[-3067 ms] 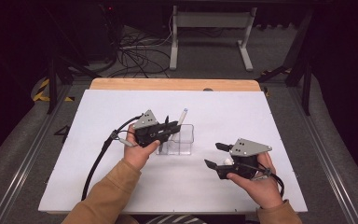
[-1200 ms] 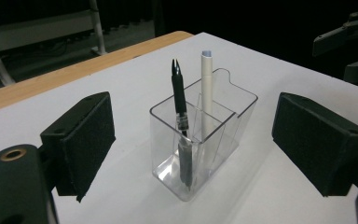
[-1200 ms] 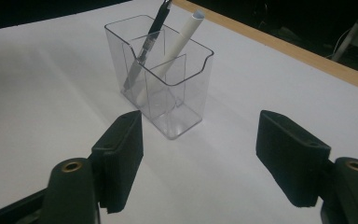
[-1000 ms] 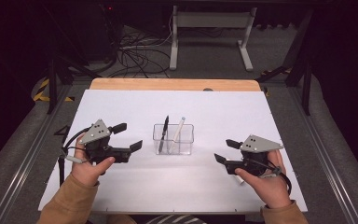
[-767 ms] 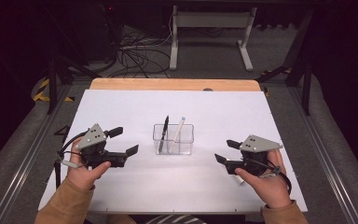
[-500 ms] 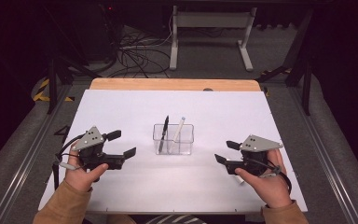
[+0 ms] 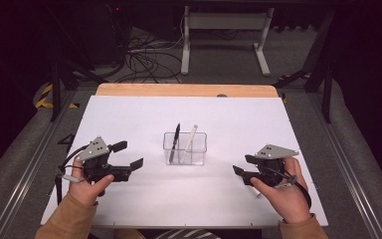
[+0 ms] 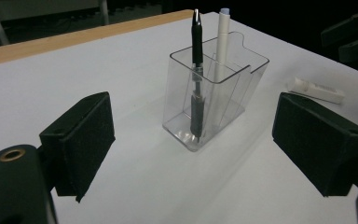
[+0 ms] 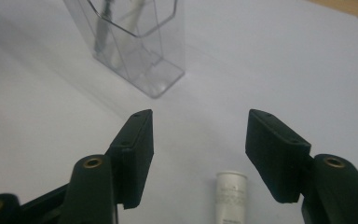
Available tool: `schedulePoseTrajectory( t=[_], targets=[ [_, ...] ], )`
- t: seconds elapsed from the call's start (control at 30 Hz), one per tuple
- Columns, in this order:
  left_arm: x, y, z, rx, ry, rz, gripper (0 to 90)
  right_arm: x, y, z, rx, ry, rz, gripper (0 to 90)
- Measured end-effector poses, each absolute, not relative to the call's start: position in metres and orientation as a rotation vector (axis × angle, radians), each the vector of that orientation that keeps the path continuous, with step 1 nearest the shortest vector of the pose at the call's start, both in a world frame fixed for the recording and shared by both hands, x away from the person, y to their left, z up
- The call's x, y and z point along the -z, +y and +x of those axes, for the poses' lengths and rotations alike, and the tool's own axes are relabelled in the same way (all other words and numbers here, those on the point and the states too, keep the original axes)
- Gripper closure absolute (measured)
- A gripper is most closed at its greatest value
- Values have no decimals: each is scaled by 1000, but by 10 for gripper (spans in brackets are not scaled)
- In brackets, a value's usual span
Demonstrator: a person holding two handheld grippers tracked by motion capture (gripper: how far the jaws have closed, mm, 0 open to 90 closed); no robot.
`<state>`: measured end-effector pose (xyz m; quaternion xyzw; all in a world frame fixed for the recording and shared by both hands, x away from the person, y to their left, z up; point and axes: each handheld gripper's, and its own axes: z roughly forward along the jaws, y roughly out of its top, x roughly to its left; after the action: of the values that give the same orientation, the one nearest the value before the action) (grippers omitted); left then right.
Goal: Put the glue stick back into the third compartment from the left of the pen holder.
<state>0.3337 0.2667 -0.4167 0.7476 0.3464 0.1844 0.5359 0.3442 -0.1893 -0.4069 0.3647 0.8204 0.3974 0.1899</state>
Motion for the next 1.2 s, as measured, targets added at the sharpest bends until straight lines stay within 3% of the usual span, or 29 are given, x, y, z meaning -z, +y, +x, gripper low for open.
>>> schedulePoseTrajectory(
  t=[0.3, 0.77, 1.2],
  targets=[
    [417, 267, 333, -457, 828, 1792, 141, 419, -190, 354, -915, 2363, 1113, 392],
    [415, 269, 333, -473, 839, 1792, 139, 435, -189, 365, -678, 2447, 1174, 511],
    [414, 269, 332, -469, 846, 1784, 140, 443, -187, 364, -502, 2534, 1216, 559]
  ],
)
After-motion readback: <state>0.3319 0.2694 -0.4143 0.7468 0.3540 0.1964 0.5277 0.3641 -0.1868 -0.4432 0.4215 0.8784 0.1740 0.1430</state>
